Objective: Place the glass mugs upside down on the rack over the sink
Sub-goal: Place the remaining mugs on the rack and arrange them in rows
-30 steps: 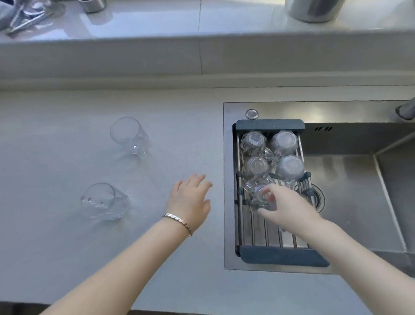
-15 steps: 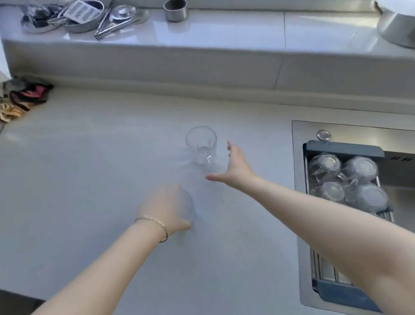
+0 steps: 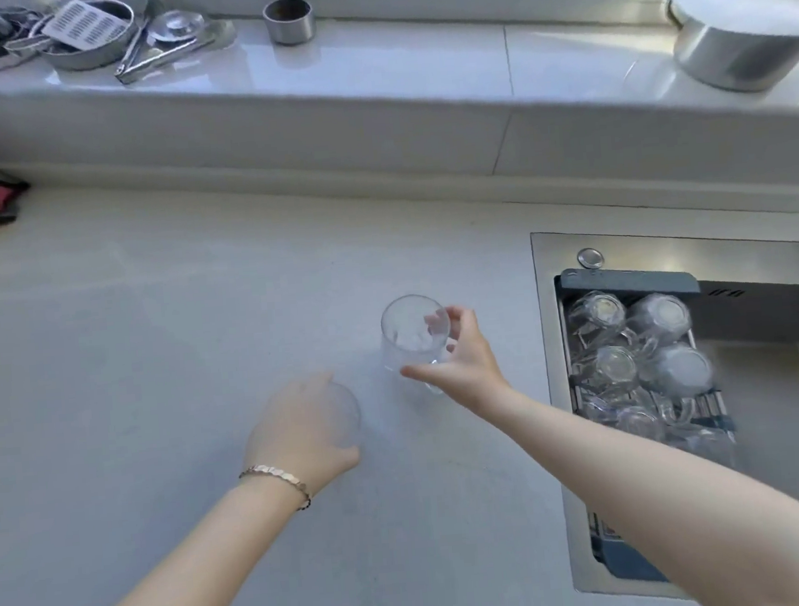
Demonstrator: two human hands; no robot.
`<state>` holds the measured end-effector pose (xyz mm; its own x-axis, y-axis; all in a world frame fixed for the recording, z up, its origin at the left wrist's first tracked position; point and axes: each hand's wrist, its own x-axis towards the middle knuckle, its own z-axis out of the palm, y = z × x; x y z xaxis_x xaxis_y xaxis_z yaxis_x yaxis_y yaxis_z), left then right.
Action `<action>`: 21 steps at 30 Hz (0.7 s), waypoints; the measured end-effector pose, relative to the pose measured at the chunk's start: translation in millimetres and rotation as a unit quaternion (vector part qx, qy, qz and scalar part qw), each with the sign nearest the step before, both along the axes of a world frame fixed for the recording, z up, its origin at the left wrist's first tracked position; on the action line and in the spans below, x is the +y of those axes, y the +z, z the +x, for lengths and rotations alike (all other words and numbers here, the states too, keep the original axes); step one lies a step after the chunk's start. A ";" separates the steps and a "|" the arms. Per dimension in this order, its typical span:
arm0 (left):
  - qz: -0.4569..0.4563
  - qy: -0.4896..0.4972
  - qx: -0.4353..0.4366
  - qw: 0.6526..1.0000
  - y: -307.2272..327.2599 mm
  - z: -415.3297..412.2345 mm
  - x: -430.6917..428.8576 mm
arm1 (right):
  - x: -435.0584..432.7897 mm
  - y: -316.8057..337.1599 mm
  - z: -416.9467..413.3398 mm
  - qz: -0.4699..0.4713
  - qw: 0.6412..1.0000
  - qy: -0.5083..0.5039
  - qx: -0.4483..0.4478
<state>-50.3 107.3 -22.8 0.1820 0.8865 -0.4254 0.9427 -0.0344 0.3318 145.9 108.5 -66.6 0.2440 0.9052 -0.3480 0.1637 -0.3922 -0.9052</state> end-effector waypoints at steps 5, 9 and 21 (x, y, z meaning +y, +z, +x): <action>0.015 -0.055 -0.033 0.998 11.2 39.9 -25.9 | -99.8 27.5 60.2 0.002 0.999 -0.022 0.024; 0.023 -0.100 -0.061 0.993 21.5 85.8 -51.7 | -175.8 47.1 109.4 -0.011 0.998 -0.052 0.014; -0.002 -0.117 -0.074 0.990 24.5 178.7 -139.7 | -290.4 51.6 206.7 0.015 0.993 -0.086 -0.078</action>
<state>128.4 -32.4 1.7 0.4435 0.8108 -0.3820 0.8499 -0.2451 0.4665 352.7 -181.9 -15.0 0.4447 0.8550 -0.2669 0.2354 -0.3990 -0.8862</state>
